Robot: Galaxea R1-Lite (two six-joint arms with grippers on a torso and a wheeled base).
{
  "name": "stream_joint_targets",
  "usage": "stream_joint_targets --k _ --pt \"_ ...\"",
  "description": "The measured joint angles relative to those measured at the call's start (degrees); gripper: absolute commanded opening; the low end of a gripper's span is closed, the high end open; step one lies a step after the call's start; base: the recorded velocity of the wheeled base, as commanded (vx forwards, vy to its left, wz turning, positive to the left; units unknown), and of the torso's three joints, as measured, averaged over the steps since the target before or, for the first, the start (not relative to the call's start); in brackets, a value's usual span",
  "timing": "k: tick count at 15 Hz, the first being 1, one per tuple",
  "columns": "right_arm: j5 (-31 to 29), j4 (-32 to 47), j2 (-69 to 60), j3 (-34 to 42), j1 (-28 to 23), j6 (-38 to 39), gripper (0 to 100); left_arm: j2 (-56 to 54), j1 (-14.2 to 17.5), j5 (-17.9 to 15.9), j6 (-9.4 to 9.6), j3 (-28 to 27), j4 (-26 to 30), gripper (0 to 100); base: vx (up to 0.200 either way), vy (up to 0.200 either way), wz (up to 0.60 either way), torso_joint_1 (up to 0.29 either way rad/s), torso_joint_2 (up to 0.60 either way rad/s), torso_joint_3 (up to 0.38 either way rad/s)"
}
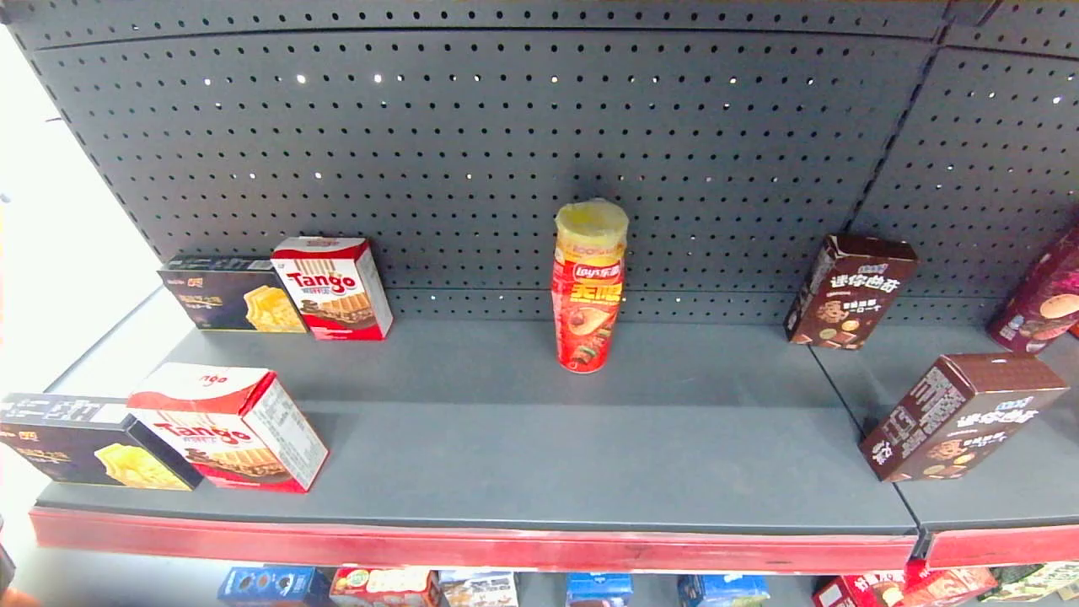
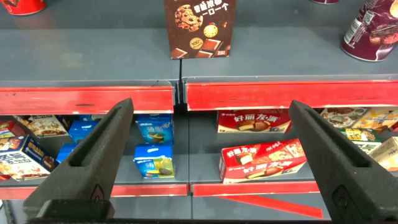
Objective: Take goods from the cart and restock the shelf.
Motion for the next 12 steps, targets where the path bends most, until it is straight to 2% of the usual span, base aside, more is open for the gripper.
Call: stream_joint_targets --k 12 --pt "0.00 -0.02 0.00 0.00 0.00 0.16 100 0.02 0.00 0.02 0.02 0.00 0.00 100 0.000 0.000 0.00 0.000 0.00 0.000"
